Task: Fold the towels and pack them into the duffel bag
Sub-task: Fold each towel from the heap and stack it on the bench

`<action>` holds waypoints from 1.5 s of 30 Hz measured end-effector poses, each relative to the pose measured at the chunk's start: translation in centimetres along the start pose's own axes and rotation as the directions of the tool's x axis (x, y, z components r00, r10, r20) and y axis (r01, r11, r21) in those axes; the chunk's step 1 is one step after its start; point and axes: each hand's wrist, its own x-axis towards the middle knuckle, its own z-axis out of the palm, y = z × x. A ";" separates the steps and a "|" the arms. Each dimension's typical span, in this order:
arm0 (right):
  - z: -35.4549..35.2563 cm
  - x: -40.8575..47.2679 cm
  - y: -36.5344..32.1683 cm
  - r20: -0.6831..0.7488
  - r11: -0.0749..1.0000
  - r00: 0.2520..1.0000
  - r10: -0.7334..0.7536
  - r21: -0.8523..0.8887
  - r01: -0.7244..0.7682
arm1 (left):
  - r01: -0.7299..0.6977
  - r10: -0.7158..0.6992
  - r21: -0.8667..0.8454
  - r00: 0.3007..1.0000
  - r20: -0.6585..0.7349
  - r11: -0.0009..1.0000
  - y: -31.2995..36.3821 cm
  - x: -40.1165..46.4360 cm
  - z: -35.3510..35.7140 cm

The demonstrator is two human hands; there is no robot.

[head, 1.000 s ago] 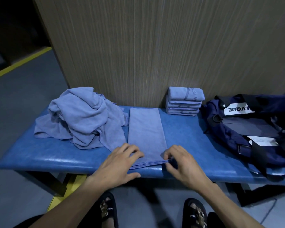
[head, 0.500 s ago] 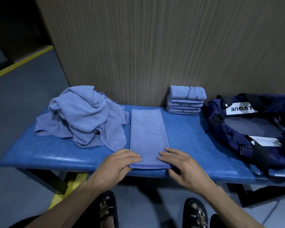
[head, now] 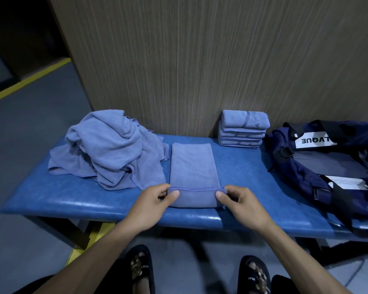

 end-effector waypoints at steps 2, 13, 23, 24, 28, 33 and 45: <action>0.4 0.5 -0.1 -0.026 0.998 0.997 0.069 0.003 -0.069 | 0.075 -0.075 0.002 0.997 -0.019 0.997 0.1 0.6 -0.1; 1.2 2.4 -1.0 -0.175 0.934 0.944 0.279 -0.178 -0.309 | 0.305 -0.266 0.220 0.945 -0.189 0.927 0.8 2.0 0.6; 1.9 2.5 -1.2 -0.247 0.909 0.920 0.305 -0.213 -0.358 | 0.289 -0.184 0.514 0.952 -0.247 0.808 1.4 1.7 1.3; 1.9 2.5 -1.1 -0.252 0.909 0.921 0.298 -0.222 -0.354 | 0.286 -0.173 0.553 0.953 -0.248 0.783 1.6 1.6 1.3; 2.1 2.4 -1.1 -0.259 0.910 0.941 0.219 -0.295 -0.293 | 0.174 -0.042 0.607 0.973 -0.226 0.776 1.5 1.4 0.9; 2.6 2.0 -0.8 -0.269 0.918 0.957 0.112 -0.341 -0.204 | -0.145 0.309 0.687 0.943 -0.122 0.712 0.2 1.7 1.1; 2.6 1.8 -0.4 -0.262 0.897 0.964 0.048 -0.413 -0.156 | -0.291 0.458 0.716 0.888 -0.045 0.635 -0.5 2.0 0.4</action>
